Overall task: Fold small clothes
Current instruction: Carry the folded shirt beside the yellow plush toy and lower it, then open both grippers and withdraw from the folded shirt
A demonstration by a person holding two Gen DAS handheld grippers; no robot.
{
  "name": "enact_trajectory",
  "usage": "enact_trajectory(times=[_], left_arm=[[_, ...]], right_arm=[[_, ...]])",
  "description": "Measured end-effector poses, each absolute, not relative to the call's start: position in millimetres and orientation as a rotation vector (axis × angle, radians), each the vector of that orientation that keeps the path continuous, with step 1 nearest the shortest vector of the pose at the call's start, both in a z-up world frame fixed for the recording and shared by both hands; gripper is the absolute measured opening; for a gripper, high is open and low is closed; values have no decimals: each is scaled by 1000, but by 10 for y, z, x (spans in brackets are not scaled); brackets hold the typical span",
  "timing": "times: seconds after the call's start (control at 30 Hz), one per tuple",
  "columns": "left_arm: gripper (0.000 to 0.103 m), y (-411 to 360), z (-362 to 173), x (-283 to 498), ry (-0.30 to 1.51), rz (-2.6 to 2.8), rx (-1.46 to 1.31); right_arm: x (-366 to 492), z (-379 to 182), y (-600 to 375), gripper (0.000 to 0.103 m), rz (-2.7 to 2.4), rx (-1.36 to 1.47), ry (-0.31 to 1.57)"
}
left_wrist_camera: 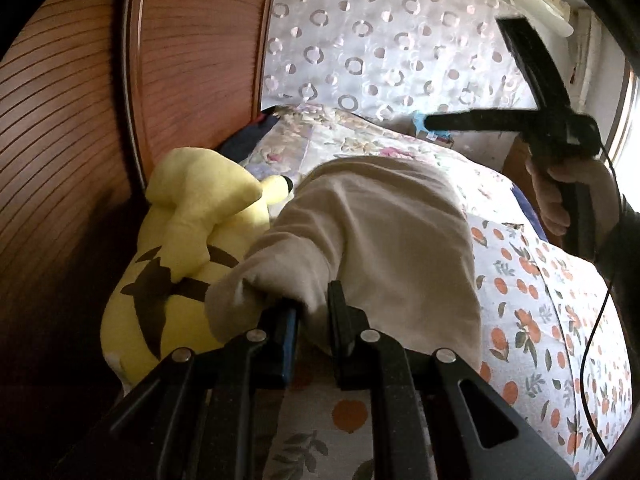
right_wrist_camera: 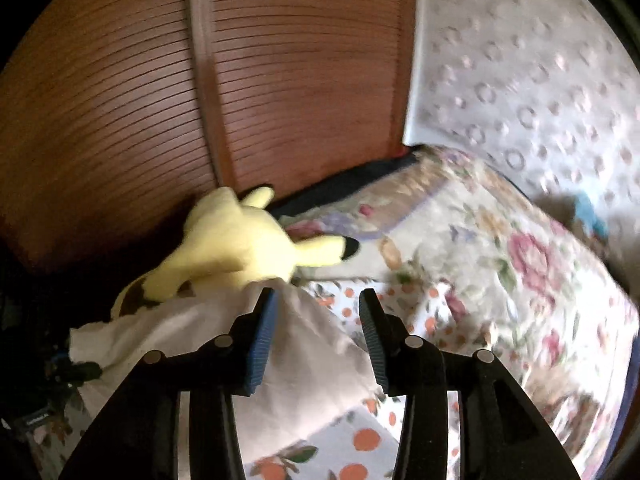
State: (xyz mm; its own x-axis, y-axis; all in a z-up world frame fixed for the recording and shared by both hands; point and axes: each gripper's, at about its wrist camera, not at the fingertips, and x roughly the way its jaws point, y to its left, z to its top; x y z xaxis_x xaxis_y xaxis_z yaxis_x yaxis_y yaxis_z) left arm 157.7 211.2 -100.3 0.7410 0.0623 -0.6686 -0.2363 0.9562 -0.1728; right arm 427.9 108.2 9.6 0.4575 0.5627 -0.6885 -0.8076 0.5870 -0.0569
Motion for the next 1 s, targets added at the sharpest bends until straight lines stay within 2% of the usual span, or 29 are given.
enact_trajectory(times=[0.07,0.1,0.2,0.27,0.33,0.57,0.63,0.7,1.0], left_arm=[[17,2132,-996,1564,726,164,-262],[22,2131,-984,1552,726,164,-260],[45,2112,-883,1456,692,180,-232],[56,2086,-814,1394,665,185,-204],[81,2043,-745,1347,636,190,-175],[87,1833,-573,1293,590,173,-113],[87,1768,-543,1281,586,168,-102],[87,1701,-515,1259,582,153,-102],[87,1387,-468,1088,580,115,-74]], right_arm=[[4361,-13,1008,44,841,-369,712],[4388,-69,969,44,824,-357,725],[4440,-207,949,44,798,-309,760],[4400,-262,957,44,783,-304,757],[4304,-269,911,44,776,-308,741],[3722,-168,521,44,773,-304,679],[3585,-150,419,49,774,-301,663],[3429,-142,320,62,773,-286,659],[2783,-135,-87,74,729,-261,615]])
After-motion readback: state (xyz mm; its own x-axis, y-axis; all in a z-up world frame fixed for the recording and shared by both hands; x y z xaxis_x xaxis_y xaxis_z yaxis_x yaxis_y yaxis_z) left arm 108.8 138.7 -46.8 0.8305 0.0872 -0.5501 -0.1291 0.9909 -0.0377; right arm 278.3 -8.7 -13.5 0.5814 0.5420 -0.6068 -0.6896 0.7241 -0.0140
